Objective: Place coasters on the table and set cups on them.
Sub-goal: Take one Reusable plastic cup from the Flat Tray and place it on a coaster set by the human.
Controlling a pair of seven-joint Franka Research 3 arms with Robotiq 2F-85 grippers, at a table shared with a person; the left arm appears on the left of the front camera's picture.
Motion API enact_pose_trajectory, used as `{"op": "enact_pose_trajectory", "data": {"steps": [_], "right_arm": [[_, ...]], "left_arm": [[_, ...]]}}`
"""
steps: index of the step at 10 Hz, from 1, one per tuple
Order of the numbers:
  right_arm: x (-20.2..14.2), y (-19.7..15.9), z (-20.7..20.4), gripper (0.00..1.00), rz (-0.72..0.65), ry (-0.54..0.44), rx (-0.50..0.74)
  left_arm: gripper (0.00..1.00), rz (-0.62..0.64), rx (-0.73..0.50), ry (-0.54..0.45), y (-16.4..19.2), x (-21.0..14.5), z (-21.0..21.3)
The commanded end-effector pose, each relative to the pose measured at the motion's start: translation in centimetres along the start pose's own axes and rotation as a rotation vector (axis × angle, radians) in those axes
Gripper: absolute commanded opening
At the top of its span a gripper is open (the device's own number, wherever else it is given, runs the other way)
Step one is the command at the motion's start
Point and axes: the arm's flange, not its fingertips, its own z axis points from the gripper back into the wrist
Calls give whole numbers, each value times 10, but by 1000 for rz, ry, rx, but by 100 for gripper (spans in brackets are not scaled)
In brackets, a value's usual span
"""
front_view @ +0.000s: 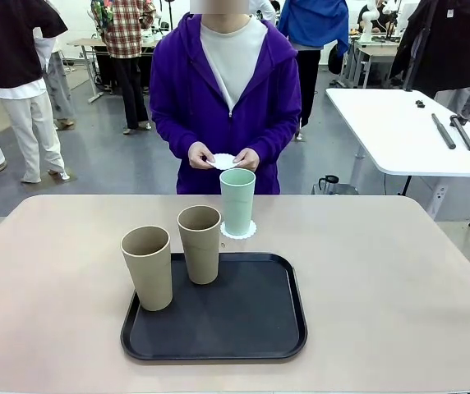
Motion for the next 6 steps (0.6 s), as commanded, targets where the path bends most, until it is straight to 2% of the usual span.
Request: {"op": "enact_pose_trajectory", "data": {"steps": [1, 3, 5, 6], "right_arm": [[12, -36, -8, 100, -10, -44, 84], [12, -60, -14, 100, -45, -36, 92], [22, -64, -22, 100, -79, -87, 84], [8, -68, -16, 100, -75, -44, 85]], "left_arm": [[100, -14, -13, -2, -1, -1, 1], [100, -14, -13, -2, -1, -1, 1], [100, -14, -13, -2, -1, -1, 1], [100, -14, -13, -2, -1, -1, 1]]}}
